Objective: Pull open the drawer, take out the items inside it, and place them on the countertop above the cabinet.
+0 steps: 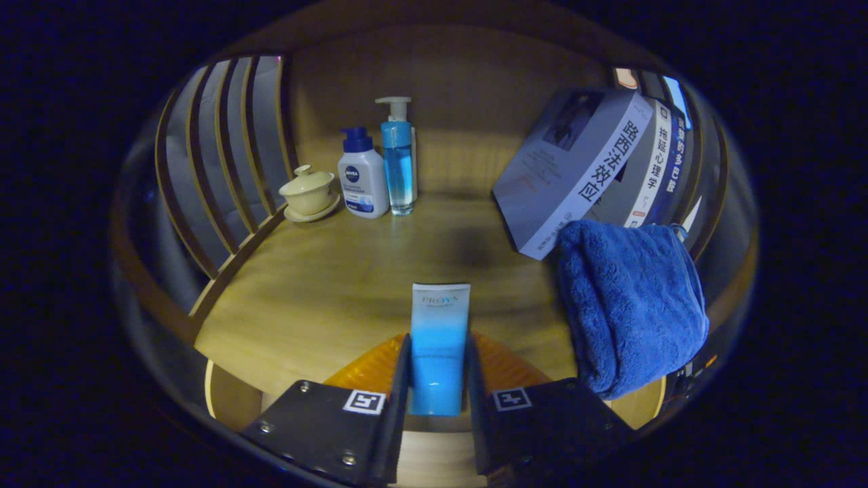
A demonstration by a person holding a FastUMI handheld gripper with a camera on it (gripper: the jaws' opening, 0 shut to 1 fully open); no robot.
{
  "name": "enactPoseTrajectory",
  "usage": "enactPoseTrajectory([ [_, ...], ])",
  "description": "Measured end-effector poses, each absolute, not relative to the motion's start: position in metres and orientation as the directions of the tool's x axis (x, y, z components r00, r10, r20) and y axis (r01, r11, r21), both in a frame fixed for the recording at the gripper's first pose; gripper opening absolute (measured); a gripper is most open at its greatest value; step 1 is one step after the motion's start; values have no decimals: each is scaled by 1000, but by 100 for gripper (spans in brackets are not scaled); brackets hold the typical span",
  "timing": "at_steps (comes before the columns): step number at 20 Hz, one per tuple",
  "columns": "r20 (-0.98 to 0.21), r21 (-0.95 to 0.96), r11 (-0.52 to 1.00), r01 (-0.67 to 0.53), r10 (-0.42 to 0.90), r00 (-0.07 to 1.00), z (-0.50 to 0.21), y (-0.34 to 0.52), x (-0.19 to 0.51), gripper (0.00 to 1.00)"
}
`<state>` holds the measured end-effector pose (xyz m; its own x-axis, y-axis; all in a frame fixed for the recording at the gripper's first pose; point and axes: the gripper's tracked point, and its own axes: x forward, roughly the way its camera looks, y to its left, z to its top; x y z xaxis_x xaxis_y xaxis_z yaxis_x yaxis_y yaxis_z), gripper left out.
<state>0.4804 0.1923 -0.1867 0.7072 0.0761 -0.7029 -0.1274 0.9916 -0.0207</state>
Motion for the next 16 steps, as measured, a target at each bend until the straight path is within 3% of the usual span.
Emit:
enactPoseTrajectory([
  [10,-656,-20,991,-132,86,750,-186,190,484,47],
  [15,-572,-28,990,-139,98,814,-162,188,478,99],
  [16,-547,-1,990,-138,115,829,-151,190,471,99],
])
